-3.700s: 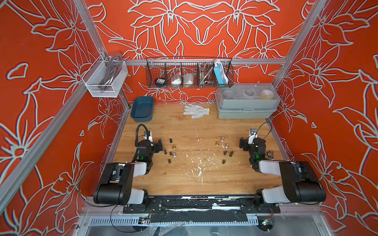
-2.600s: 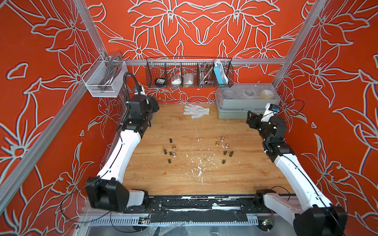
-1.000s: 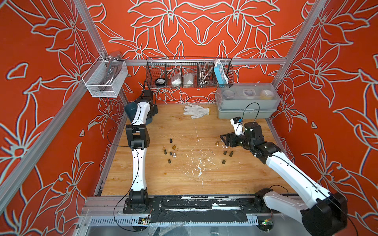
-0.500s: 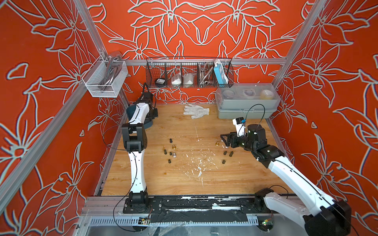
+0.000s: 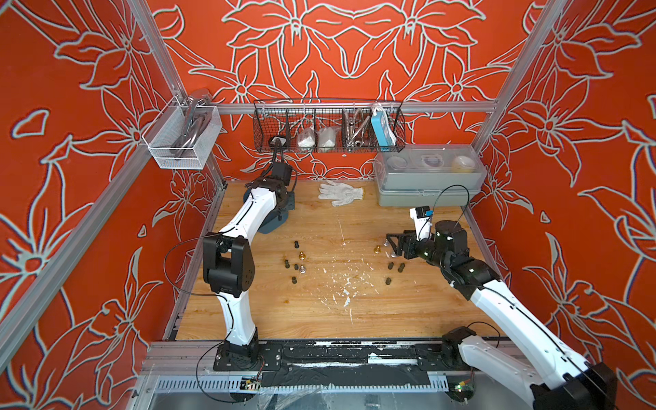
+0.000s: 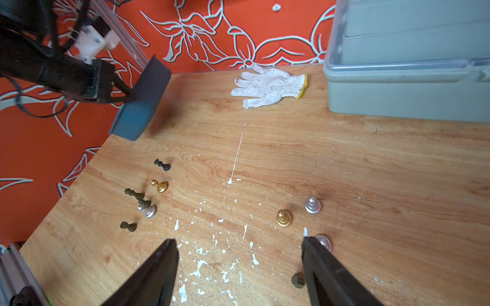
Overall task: Put the chess pieces into the storage box
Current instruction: Pick up the storage box at the corner of the board, then place the storage box at the center of the board.
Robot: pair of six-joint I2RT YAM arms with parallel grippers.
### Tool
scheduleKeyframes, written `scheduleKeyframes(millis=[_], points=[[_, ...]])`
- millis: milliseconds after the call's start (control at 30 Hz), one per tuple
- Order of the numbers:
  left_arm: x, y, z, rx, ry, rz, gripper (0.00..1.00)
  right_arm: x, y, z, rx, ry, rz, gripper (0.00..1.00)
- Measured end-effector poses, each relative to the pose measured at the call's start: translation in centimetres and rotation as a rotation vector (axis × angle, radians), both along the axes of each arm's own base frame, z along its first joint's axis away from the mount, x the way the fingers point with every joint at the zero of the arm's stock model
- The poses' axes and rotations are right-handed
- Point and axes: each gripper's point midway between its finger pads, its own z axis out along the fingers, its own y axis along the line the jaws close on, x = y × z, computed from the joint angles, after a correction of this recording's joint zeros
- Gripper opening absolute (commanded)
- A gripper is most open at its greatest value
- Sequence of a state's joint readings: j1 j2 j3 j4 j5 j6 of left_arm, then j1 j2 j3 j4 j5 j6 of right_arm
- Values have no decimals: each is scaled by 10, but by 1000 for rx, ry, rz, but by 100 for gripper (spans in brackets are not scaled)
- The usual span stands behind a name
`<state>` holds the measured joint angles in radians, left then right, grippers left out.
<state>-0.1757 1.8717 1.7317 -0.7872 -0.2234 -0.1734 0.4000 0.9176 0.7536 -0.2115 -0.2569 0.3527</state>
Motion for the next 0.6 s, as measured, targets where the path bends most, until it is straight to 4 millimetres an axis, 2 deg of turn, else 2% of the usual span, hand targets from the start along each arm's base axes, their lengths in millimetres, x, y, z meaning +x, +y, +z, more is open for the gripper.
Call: scheduleKeyframes(millis=[67, 167, 333, 433, 600], points=[[0, -10, 15, 4, -45, -19, 0, 0, -1, -1, -1, -1, -8, 78], [6, -8, 26, 21, -83, -21, 0, 1, -3, 0, -3, -5, -18, 78], [14, -11, 26, 43, -86, -21, 0, 2, -5, 0, -6, -9, -32, 78], [8, -36, 26, 55, -77, -69, 0, 3, -7, 0, -11, -14, -44, 78], [-9, -102, 33, 54, -89, -195, 0, 3, -10, 2, -13, -23, -59, 78]])
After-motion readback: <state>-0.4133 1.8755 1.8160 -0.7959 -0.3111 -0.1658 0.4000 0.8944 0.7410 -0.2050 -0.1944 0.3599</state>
